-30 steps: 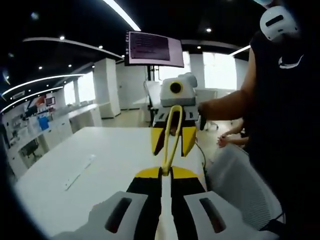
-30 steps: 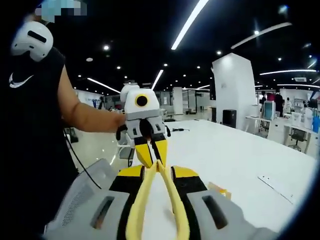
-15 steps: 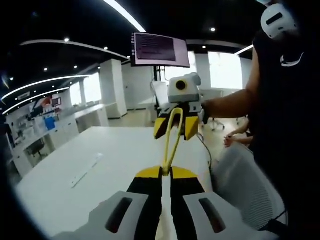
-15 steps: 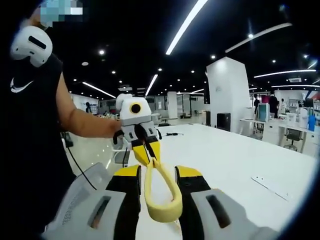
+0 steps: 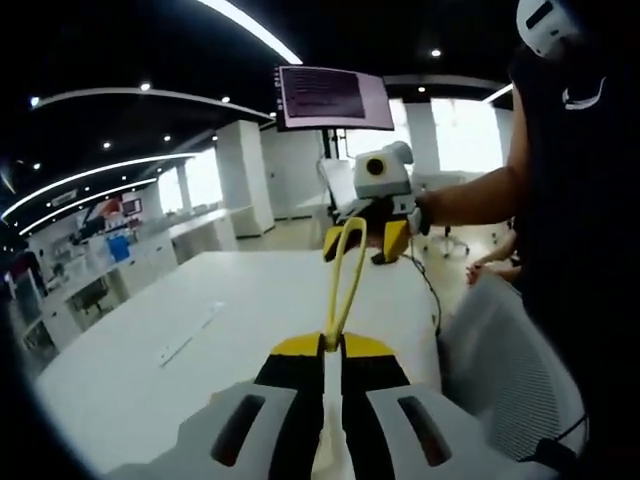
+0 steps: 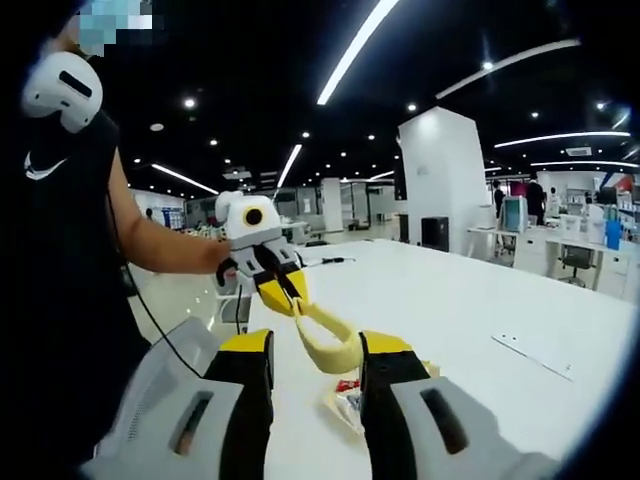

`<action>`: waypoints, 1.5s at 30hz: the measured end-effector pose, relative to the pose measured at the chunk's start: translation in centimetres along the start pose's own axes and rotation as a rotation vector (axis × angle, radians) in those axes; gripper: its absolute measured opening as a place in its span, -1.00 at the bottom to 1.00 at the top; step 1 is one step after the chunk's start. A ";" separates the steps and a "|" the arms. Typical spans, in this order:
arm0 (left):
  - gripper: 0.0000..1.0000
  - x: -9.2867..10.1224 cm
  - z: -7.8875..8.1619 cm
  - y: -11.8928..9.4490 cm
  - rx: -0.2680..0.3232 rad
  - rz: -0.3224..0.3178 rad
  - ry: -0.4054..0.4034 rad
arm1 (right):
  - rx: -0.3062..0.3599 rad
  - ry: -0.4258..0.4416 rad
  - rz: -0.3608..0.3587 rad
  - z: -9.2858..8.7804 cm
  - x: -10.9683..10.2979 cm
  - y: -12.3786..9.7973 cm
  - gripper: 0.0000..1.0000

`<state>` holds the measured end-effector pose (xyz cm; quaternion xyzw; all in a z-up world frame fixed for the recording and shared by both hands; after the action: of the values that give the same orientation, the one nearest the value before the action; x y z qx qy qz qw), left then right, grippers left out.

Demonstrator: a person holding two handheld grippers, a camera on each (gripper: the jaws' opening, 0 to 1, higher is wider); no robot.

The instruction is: Place the target food into the container with the food tongs after gripping and lifting it, then release it inside without dropping or visibly crushing the food.

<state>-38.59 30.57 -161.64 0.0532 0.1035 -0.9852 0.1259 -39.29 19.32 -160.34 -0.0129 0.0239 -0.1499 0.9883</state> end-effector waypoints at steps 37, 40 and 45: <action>-1.00 4.1 -12.8 1.4 -0.193 0.001 0.009 | -0.129 0.010 -0.230 -8.9 0.4 -5.4 0.11; -1.00 3.7 -13.9 1.2 -0.196 0.007 -0.034 | -0.119 0.018 -0.276 -9.3 0.6 -6.4 0.18; -1.00 3.3 -15.4 0.8 -0.231 -0.007 -0.045 | -0.128 0.054 -0.325 -10.2 0.5 -7.8 0.19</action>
<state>-40.36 32.38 -177.25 0.0161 0.2137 -0.9681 0.1300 -41.65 11.53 -170.31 -0.0754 0.0575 -0.3064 0.9472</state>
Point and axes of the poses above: the point that each gripper's makers call its tool centre point, and the gripper's own axes: y roughly forward along the fingers, x roughly to its right, z roughly out of its top, the point moved 2 cm from there along -y, roughly backward along the fingers, and after that the axes turned 5 degrees about x, right-handed, at the moved point
